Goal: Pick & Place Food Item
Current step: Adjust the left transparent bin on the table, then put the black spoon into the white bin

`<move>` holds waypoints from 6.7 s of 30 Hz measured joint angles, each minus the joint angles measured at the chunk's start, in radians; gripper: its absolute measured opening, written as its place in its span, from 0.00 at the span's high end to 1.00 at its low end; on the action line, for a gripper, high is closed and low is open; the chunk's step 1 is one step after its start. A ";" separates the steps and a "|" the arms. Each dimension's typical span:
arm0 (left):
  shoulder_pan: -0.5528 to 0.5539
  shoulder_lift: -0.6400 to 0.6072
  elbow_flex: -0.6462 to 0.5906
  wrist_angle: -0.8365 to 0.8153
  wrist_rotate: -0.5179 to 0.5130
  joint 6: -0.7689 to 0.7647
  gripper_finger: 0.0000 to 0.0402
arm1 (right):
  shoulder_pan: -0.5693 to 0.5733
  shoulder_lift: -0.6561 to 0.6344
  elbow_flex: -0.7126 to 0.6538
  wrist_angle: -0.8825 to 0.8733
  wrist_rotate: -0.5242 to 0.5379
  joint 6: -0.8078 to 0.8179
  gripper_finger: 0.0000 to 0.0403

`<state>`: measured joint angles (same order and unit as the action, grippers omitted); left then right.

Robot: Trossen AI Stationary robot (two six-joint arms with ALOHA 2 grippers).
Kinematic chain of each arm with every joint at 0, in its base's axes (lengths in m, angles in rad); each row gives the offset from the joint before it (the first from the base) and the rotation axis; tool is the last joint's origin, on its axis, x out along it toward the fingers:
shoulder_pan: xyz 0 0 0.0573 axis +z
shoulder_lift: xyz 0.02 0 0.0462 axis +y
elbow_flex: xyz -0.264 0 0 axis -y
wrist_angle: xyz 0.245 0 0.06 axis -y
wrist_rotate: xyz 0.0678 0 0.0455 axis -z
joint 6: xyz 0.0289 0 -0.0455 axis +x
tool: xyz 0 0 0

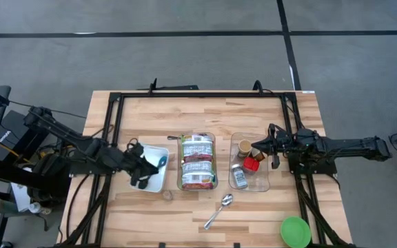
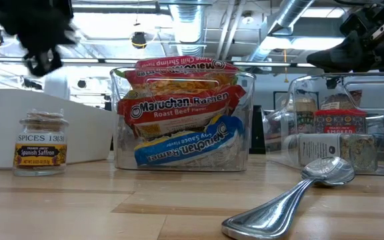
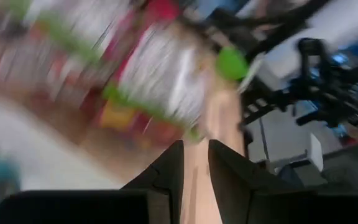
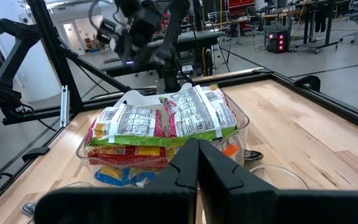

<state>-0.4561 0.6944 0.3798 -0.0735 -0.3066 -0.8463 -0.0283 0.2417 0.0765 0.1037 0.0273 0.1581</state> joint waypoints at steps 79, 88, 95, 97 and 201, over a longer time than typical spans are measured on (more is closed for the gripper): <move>0.897 0.215 0.000 0.125 0.435 0.743 1.00 | 0.000 0.000 0.000 0.000 0.000 0.000 1.00; 0.906 0.325 0.016 0.142 0.546 0.764 1.00 | 0.000 0.000 0.000 0.000 0.000 0.000 1.00; 0.924 0.405 0.101 0.134 0.549 0.783 1.00 | 0.000 0.000 0.000 0.000 0.000 0.000 1.00; 0.928 0.438 0.131 0.128 0.549 0.783 1.00 | 0.000 0.000 0.000 0.000 0.000 0.000 1.00; 0.974 0.929 0.361 -0.051 0.681 0.788 1.00 | 0.000 0.000 0.000 0.000 0.000 0.000 1.00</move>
<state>0.5180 1.6237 0.7406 -0.1244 0.3747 -0.0584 -0.0284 0.2417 0.0769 0.1040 0.0277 0.1581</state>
